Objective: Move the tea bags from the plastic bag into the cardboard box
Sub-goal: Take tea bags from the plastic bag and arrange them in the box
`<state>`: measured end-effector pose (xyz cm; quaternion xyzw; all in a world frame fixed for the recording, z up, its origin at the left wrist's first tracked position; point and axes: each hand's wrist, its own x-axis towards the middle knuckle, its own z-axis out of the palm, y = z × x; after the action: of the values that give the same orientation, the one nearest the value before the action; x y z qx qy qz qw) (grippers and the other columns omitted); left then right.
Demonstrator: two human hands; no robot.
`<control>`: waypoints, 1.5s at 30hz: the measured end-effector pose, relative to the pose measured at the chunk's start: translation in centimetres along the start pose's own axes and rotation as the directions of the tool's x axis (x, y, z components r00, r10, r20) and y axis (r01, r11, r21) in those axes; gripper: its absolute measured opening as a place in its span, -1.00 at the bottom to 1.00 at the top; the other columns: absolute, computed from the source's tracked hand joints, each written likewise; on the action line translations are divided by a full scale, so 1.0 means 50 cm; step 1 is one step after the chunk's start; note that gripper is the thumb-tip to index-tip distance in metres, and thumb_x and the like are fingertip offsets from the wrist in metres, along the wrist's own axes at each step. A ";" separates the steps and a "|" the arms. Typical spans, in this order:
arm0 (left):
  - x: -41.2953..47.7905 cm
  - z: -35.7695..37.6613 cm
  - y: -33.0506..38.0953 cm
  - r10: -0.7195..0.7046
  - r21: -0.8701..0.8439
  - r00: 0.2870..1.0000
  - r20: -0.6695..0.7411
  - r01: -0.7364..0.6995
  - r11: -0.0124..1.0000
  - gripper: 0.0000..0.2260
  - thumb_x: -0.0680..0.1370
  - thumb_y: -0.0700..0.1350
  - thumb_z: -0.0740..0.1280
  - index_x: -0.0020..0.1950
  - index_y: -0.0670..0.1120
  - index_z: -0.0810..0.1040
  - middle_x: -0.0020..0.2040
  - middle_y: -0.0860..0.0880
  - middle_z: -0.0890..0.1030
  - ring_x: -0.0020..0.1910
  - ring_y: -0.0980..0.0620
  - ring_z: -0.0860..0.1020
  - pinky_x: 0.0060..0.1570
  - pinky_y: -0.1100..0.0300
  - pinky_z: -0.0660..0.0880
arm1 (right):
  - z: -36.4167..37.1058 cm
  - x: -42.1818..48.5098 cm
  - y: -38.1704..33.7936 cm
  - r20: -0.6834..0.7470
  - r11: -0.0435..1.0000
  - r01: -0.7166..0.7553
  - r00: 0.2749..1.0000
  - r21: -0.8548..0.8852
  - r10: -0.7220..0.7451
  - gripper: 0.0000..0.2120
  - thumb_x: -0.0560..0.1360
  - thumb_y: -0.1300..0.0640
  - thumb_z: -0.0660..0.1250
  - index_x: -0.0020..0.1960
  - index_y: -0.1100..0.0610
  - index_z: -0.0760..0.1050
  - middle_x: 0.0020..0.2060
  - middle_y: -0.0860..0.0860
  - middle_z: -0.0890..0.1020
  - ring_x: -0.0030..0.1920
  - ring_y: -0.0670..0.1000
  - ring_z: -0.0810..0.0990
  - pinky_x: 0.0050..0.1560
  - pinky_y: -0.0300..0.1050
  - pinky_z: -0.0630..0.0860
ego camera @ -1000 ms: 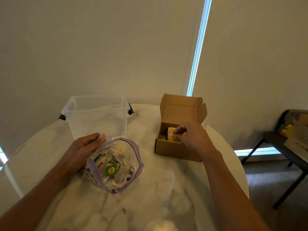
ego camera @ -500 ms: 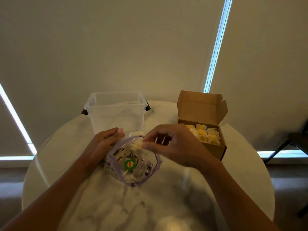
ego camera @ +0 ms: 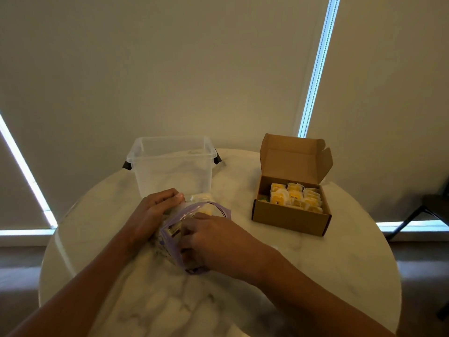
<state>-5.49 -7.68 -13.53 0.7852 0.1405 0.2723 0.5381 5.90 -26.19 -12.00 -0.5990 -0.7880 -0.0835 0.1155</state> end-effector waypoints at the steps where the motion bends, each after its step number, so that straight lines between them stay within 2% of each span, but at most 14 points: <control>1: 0.001 -0.001 -0.002 0.000 0.006 1.000 -0.001 0.000 1.000 -0.55 0.59 0.26 0.34 -0.14 -0.15 0.57 -0.10 -0.34 0.58 -0.13 -0.06 0.51 0.04 -0.06 0.40 | 0.007 -0.002 0.004 -0.017 1.000 0.009 1.000 -0.024 -0.009 -0.75 0.56 0.11 0.50 0.22 0.09 0.68 0.21 0.08 0.61 0.19 0.12 0.59 0.14 0.10 0.61; 4: -0.002 -0.001 0.000 -0.003 0.013 1.000 -0.002 0.003 1.000 -0.57 0.59 0.26 0.33 -0.17 -0.10 0.57 -0.11 -0.32 0.58 -0.15 -0.06 0.51 0.04 -0.06 0.40 | 0.004 -0.006 0.005 -0.075 1.000 -0.005 0.997 -0.002 0.005 -0.81 0.60 0.04 0.44 0.17 0.08 0.68 0.16 0.05 0.62 0.14 0.05 0.57 0.07 0.05 0.59; 7: -0.005 -0.002 0.002 -0.014 0.009 1.000 -0.009 0.014 1.000 -0.54 0.59 0.26 0.34 -0.15 -0.14 0.57 -0.10 -0.33 0.58 -0.14 -0.07 0.52 0.03 -0.04 0.40 | -0.037 -0.021 0.008 -0.115 0.946 -0.149 0.975 0.288 0.188 -0.82 0.64 -0.01 0.40 0.11 0.07 0.69 0.08 -0.04 0.67 0.04 -0.11 0.57 0.02 -0.16 0.54; 9: -0.006 -0.001 0.001 -0.026 0.001 0.999 -0.021 0.026 1.000 -0.54 0.61 0.23 0.35 -0.11 -0.19 0.58 -0.07 -0.34 0.59 -0.13 -0.08 0.54 0.05 -0.05 0.41 | -0.065 -0.039 0.020 -0.103 0.805 -0.263 0.924 0.532 0.369 -0.87 0.62 -0.01 0.45 0.07 0.04 0.69 -0.03 -0.11 0.71 -0.04 -0.12 0.66 -0.06 -0.24 0.62; 11: -0.005 0.000 0.000 -0.037 -0.004 0.999 -0.032 0.037 0.999 -0.55 0.62 0.20 0.35 -0.08 -0.21 0.61 -0.04 -0.35 0.61 -0.10 -0.09 0.56 0.07 -0.05 0.42 | -0.091 -0.057 0.034 -0.013 0.627 -0.361 0.860 0.691 0.509 -0.89 0.59 0.00 0.49 0.07 0.01 0.71 -0.08 -0.11 0.75 -0.06 -0.07 0.73 -0.10 -0.17 0.69; 13: -0.003 0.002 -0.003 -0.045 0.001 0.998 -0.034 0.045 0.999 -0.56 0.63 0.19 0.35 -0.07 -0.21 0.62 -0.03 -0.35 0.62 -0.10 -0.08 0.57 0.07 -0.04 0.43 | -0.106 -0.069 0.045 0.048 0.522 -0.390 0.832 0.758 0.552 -0.89 0.61 0.04 0.48 0.09 0.05 0.71 -0.10 -0.06 0.78 -0.13 -0.05 0.75 -0.19 -0.19 0.67; 16: -0.002 0.003 -0.006 -0.058 -0.007 0.998 -0.036 0.057 0.998 -0.54 0.63 0.22 0.35 -0.06 -0.20 0.62 -0.04 -0.34 0.63 -0.11 -0.11 0.60 0.06 -0.05 0.46 | -0.116 -0.078 0.056 0.100 0.456 -0.411 0.819 0.790 0.565 -0.85 0.65 0.08 0.42 0.15 0.11 0.69 -0.12 0.01 0.79 -0.27 -0.09 0.71 -0.26 -0.20 0.62; 18: -0.001 0.001 -0.008 -0.055 -0.002 0.997 -0.046 0.055 0.998 -0.53 0.62 0.23 0.35 -0.07 -0.20 0.62 -0.04 -0.34 0.63 -0.10 -0.11 0.60 0.05 -0.05 0.47 | -0.122 -0.081 0.059 0.139 0.397 -0.412 0.817 0.820 0.559 -0.84 0.66 0.11 0.41 0.17 0.16 0.67 -0.09 0.04 0.79 -0.18 -0.05 0.76 -0.25 -0.19 0.63; 25: -0.003 0.004 -0.010 -0.052 0.017 0.997 -0.055 0.053 0.998 -0.60 0.73 0.10 0.35 -0.04 -0.24 0.63 -0.06 -0.35 0.65 -0.12 -0.20 0.64 0.02 -0.05 0.47 | -0.151 -0.096 0.066 0.196 0.109 -0.295 0.826 0.949 0.528 -0.81 0.71 0.19 0.30 0.23 0.30 0.55 0.11 0.17 0.75 0.12 0.20 0.76 -0.17 -0.15 0.71; 32: -0.005 0.007 -0.004 -0.070 0.015 0.996 -0.045 0.071 0.997 -0.62 0.73 0.11 0.35 -0.19 -0.08 0.63 -0.22 -0.14 0.64 -0.20 -0.06 0.60 -0.03 -0.01 0.46 | -0.163 -0.103 0.078 0.123 -0.159 -0.035 0.800 0.987 0.588 -0.67 0.75 0.11 0.16 0.38 0.30 0.47 0.24 0.23 0.70 0.23 0.23 0.71 -0.10 -0.18 0.68; 35: -0.008 0.009 0.000 -0.081 0.010 0.996 -0.044 0.081 0.997 -0.62 0.74 0.10 0.34 -0.21 -0.05 0.63 -0.23 -0.08 0.64 -0.21 -0.05 0.60 -0.02 0.00 0.45 | -0.168 -0.107 0.084 0.089 -0.294 0.128 0.778 0.947 0.623 -0.67 0.66 0.07 0.23 0.26 0.30 0.52 0.27 0.31 0.66 0.33 0.33 0.63 0.07 -0.08 0.69; 38: -0.010 0.009 0.004 -0.076 0.008 0.996 -0.036 0.076 0.997 -0.59 0.67 0.21 0.35 -0.16 -0.09 0.64 -0.21 -0.11 0.66 -0.19 -0.07 0.62 -0.02 0.00 0.47 | -0.164 -0.109 0.094 0.045 -0.246 0.172 0.728 0.954 0.684 -0.73 0.64 0.01 0.28 0.06 0.22 0.60 0.23 0.33 0.67 0.36 0.33 0.60 0.14 0.03 0.64; 41: -0.010 0.008 0.003 -0.072 0.017 0.996 -0.043 0.073 0.997 -0.55 0.63 0.23 0.35 -0.08 -0.16 0.67 -0.14 -0.20 0.70 -0.14 -0.14 0.67 -0.01 -0.01 0.51 | -0.154 -0.108 0.101 -0.029 -0.057 0.111 0.650 0.992 0.760 -0.77 0.59 0.13 0.42 0.18 0.24 0.61 0.18 0.26 0.71 0.31 0.29 0.64 0.13 0.00 0.65; 45: -0.008 0.007 -0.004 -0.052 0.034 0.997 -0.052 0.054 0.998 -0.57 0.67 0.20 0.36 -0.06 -0.18 0.66 -0.13 -0.23 0.69 -0.13 -0.18 0.67 0.00 -0.04 0.50 | -0.151 -0.120 0.120 -0.151 0.137 0.067 0.563 0.988 0.813 -0.58 0.44 0.11 0.54 0.27 0.16 0.61 0.20 0.13 0.71 0.31 0.24 0.65 0.30 0.21 0.58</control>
<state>-5.57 -8.08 -13.90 0.7833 0.1795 0.2754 0.5276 13.82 -32.18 -6.48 -0.5174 -0.3535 0.2222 0.7470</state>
